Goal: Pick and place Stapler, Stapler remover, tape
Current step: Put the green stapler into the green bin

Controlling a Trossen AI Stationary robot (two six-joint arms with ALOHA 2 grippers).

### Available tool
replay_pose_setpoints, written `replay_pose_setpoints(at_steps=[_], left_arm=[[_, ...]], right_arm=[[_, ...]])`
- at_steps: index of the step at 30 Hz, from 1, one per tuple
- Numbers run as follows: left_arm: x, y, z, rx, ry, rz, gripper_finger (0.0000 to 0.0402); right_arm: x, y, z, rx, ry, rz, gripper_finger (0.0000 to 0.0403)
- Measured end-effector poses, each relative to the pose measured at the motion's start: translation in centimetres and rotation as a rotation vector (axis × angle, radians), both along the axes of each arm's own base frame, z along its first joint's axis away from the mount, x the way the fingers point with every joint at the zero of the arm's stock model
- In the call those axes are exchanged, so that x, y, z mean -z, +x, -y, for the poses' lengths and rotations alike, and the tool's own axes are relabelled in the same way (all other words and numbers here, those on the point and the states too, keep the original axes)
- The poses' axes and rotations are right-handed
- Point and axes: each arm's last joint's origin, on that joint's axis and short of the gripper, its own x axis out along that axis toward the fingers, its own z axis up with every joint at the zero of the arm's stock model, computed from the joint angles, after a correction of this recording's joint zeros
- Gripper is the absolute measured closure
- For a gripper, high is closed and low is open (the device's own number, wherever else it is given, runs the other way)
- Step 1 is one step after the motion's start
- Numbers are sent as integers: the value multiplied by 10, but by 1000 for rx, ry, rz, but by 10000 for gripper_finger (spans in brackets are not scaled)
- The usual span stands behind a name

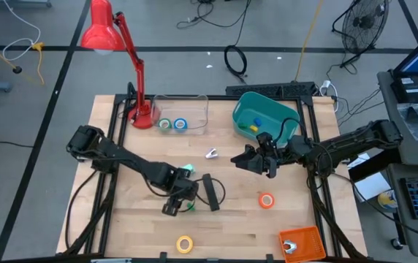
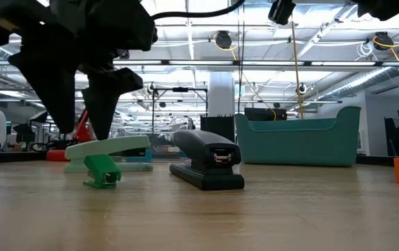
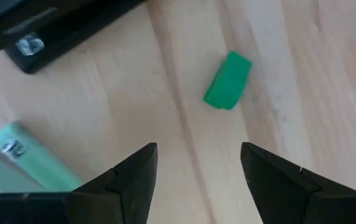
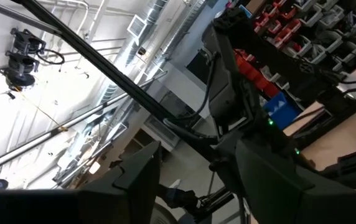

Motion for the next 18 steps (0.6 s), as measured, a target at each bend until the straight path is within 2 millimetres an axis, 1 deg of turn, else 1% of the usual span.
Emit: replay_pose_setpoints(at_steps=[8,14,18], left_arm=[[-1,5,3,35,-21,55,165],[8,12,8,49,-40,23,165],[10,19,12,60,-32,17,165]], right_arm=[[2,1,0,21,-6,-20,202],[2,1,1,24,-5,-19,202],[3,1,1,25,-6,-26,202]])
